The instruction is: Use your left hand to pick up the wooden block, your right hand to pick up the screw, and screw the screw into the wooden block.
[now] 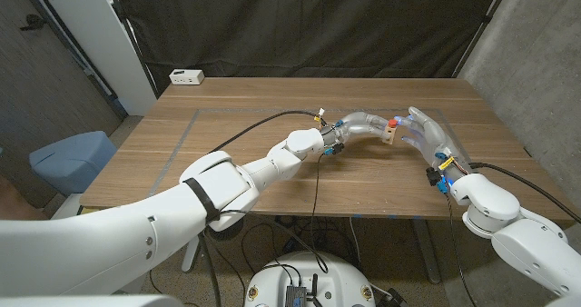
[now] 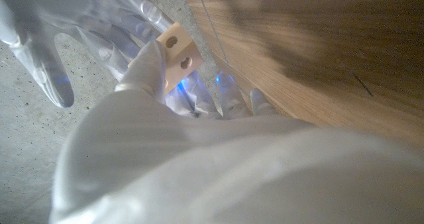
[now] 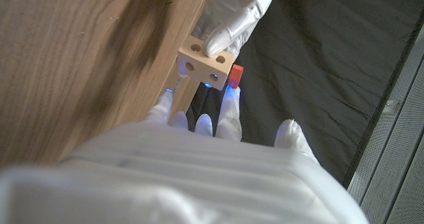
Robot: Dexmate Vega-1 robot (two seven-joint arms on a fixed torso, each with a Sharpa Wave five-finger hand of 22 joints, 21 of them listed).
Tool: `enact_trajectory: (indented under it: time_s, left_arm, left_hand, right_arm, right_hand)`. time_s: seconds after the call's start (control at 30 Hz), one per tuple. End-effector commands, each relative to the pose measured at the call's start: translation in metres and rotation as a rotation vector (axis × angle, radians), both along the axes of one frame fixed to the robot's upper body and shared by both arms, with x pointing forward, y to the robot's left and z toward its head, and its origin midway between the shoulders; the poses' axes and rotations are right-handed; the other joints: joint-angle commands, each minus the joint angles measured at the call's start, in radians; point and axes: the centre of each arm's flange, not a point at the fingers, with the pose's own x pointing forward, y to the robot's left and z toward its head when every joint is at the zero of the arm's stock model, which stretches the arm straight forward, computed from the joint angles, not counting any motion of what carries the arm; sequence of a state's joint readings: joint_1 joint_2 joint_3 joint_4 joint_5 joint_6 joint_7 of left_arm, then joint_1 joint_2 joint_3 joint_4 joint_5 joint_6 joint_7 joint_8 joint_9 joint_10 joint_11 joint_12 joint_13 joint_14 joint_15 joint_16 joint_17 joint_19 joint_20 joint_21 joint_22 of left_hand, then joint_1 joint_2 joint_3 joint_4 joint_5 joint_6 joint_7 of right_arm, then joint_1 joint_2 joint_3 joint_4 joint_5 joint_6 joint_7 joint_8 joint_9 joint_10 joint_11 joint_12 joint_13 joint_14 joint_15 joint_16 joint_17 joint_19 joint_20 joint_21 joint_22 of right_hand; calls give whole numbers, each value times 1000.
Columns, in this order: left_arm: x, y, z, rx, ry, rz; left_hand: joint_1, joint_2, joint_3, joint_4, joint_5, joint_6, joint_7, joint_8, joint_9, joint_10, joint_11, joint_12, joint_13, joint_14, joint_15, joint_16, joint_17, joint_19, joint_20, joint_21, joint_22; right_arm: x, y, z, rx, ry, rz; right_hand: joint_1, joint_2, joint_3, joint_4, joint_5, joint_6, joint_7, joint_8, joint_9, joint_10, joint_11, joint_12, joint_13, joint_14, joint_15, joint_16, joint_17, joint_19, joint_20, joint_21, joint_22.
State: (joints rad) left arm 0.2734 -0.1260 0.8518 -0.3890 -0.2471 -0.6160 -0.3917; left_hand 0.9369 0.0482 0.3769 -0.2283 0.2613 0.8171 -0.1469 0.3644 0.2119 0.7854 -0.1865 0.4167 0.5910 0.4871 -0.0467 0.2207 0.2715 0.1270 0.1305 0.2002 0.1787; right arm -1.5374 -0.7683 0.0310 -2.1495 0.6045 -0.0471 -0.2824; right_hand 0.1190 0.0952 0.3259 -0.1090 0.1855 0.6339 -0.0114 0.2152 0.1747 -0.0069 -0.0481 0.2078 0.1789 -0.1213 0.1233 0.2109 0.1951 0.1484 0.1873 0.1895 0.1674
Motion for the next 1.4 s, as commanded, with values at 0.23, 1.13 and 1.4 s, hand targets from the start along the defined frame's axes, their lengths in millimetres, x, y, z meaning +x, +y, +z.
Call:
enact_trajectory:
  time_s: [0.23, 1.13, 1.4]
  left_arm:
    - [1, 2, -1, -4, 12, 3]
    - [-1, 3, -1, -5, -1, -14]
    - [-2, 3, 0, -6, -8, -17]
  left_hand:
    - [-76, 90, 73, 75, 6, 74, 30, 8, 5, 7, 0, 36, 6, 10, -58, 5, 2, 6, 5, 6, 4]
    - [-75, 90, 74, 74, 5, 74, 30, 8, 5, 10, 0, 37, 5, 10, -57, 5, 3, 6, 4, 6, 4]
    - [-75, 90, 74, 74, 5, 79, 30, 10, 5, 8, 1, 36, 5, 12, -58, 5, 2, 7, 3, 6, 4]
  right_arm:
    - [-4, 1, -3, 5, 5, -10]
    - [-6, 4, -6, -12, -8, 47]
    - [-12, -2, -7, -4, -11, 22]
  right_hand:
    - [7, 10, 6, -5, 5, 34, 3, 8, 4, 24, 0, 8, 2, 17, 4, 8, 2, 13, 2, 7, 4]
    - [12, 13, 12, -7, 5, 111, 14, 12, 5, 65, -3, 6, 2, 44, -1, 11, 0, 27, -2, 6, 3]
    - [13, 13, 12, -7, 5, 112, 13, 9, 5, 64, -4, 3, 2, 43, -2, 10, 0, 24, -1, 4, 3]
